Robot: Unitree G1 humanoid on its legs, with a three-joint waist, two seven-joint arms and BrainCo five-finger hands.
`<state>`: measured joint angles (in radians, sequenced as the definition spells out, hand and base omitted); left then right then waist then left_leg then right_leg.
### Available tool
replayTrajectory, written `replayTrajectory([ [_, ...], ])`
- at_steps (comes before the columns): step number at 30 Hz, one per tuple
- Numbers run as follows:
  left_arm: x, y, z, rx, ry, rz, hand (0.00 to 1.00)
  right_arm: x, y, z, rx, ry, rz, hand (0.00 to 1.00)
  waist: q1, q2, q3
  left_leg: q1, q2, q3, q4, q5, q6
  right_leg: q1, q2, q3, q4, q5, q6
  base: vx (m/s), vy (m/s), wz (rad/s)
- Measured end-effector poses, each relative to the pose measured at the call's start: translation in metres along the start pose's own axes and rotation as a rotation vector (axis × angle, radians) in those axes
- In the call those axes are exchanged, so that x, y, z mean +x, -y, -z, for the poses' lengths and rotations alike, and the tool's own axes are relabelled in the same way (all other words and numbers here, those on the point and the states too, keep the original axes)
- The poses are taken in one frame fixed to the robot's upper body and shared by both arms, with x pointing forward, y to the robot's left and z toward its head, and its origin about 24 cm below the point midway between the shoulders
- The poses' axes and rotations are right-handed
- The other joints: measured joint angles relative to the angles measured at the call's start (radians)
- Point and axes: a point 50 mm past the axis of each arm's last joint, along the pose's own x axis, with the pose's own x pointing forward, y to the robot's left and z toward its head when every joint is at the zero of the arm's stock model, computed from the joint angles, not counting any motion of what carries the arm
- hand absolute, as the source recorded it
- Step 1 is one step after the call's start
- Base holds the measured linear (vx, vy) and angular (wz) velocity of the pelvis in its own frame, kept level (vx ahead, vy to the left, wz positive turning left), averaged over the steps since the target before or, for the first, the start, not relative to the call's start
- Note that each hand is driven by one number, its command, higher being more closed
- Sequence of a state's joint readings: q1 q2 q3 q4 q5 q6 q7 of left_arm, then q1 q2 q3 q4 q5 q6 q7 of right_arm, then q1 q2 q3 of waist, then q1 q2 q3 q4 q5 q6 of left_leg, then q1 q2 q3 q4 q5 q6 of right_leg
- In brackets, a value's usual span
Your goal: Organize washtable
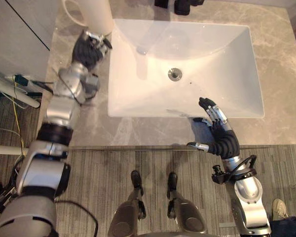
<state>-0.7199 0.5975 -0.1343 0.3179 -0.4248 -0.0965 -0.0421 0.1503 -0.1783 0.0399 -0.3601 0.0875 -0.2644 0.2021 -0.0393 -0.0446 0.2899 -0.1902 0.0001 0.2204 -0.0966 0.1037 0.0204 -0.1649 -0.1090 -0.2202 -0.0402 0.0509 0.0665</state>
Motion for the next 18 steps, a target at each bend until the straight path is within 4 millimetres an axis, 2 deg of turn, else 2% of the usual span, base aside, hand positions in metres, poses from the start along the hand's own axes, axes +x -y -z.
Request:
replayTrajectory([
  [1,-0.008,0.005,0.005,-0.032,-0.002,0.006,1.00,0.000,0.001,0.002,0.001,-0.012,0.003,0.00,0.001,0.004,-0.007,0.004,0.000,-0.005,0.000,0.000,0.000,0.006,0.000,-0.006,0.000,-0.003,-0.001,0.05,-0.002,0.24],
  [3,-0.043,0.027,0.028,-0.158,-0.048,0.026,1.00,-0.002,0.000,0.013,0.001,-0.063,0.007,0.00,0.011,0.024,-0.042,0.023,-0.002,-0.030,0.000,0.000,0.000,0.038,0.000,-0.034,0.000,-0.013,-0.003,0.07,-0.002,0.32],
  [4,-0.052,0.031,0.034,-0.184,-0.066,0.027,1.00,-0.003,0.000,0.016,0.001,-0.076,0.007,0.00,0.017,0.030,-0.052,0.029,-0.002,-0.032,0.000,0.000,0.000,0.046,0.000,-0.039,0.000,-0.016,-0.004,0.06,-0.006,0.37],
  [5,-0.081,0.042,0.051,-0.283,-0.123,0.008,1.00,-0.004,-0.001,0.024,-0.004,-0.123,0.009,0.00,0.029,0.050,-0.084,0.044,-0.003,-0.051,-0.001,0.000,0.000,0.069,0.000,-0.059,0.002,-0.025,-0.001,0.04,-0.007,0.29],
  [8,-0.116,0.052,0.067,-0.364,-0.199,-0.037,1.00,-0.006,-0.001,0.035,-0.006,-0.177,0.007,0.00,0.043,0.072,-0.114,0.070,-0.004,-0.070,-0.001,0.000,-0.001,0.104,-0.001,-0.081,0.004,-0.035,-0.003,0.01,-0.001,0.26],
  [9,-0.139,0.057,0.077,-0.408,-0.259,-0.072,1.00,-0.009,0.000,0.043,-0.004,-0.216,0.013,0.00,0.057,0.084,-0.136,0.090,-0.004,-0.078,-0.003,-0.001,-0.002,0.122,-0.001,-0.089,0.005,-0.043,-0.005,-0.03,-0.001,0.24],
  [11,-0.161,0.062,0.085,-0.443,-0.313,-0.110,1.00,-0.012,0.000,0.051,0.009,-0.254,0.021,0.00,0.058,0.096,-0.163,0.100,-0.005,-0.093,-0.007,-0.004,-0.006,0.142,-0.002,-0.111,0.006,-0.057,-0.004,-0.03,-0.004,0.31],
  [13,-0.190,0.072,0.096,-0.495,-0.405,-0.156,1.00,-0.017,-0.003,0.062,0.054,-0.309,0.033,0.00,0.062,0.103,-0.198,0.115,-0.006,-0.121,-0.007,-0.004,-0.007,0.168,-0.001,-0.137,0.003,-0.066,-0.002,-0.01,0.002,0.32],
  [14,-0.197,0.074,0.099,-0.510,-0.433,-0.165,1.00,-0.018,-0.004,0.064,0.072,-0.322,0.036,0.00,0.064,0.103,-0.202,0.122,-0.006,-0.125,-0.007,-0.004,-0.008,0.177,-0.001,-0.141,0.003,-0.067,-0.002,-0.02,0.000,0.24],
  [16,-0.225,0.087,0.107,-0.571,-0.529,-0.186,1.00,-0.029,-0.008,0.071,0.147,-0.364,0.036,0.00,0.083,0.096,-0.227,0.129,-0.006,-0.143,-0.007,-0.003,-0.009,0.194,-0.001,-0.161,0.002,-0.069,-0.002,-0.01,0.001,0.22],
  [17,-0.229,0.089,0.109,-0.583,-0.545,-0.189,1.00,-0.032,-0.009,0.072,0.163,-0.371,0.039,0.00,0.083,0.092,-0.230,0.130,-0.007,-0.147,-0.007,-0.002,-0.010,0.197,0.000,-0.165,0.002,-0.070,-0.002,0.00,0.006,0.21],
  [18,-0.240,0.092,0.111,-0.600,-0.577,-0.204,0.00,-0.036,-0.012,0.074,0.201,-0.384,0.044,0.00,0.089,0.084,-0.239,0.130,-0.007,-0.155,-0.007,-0.001,-0.012,0.201,0.000,-0.173,0.002,-0.070,-0.002,0.00,0.003,0.27],
])
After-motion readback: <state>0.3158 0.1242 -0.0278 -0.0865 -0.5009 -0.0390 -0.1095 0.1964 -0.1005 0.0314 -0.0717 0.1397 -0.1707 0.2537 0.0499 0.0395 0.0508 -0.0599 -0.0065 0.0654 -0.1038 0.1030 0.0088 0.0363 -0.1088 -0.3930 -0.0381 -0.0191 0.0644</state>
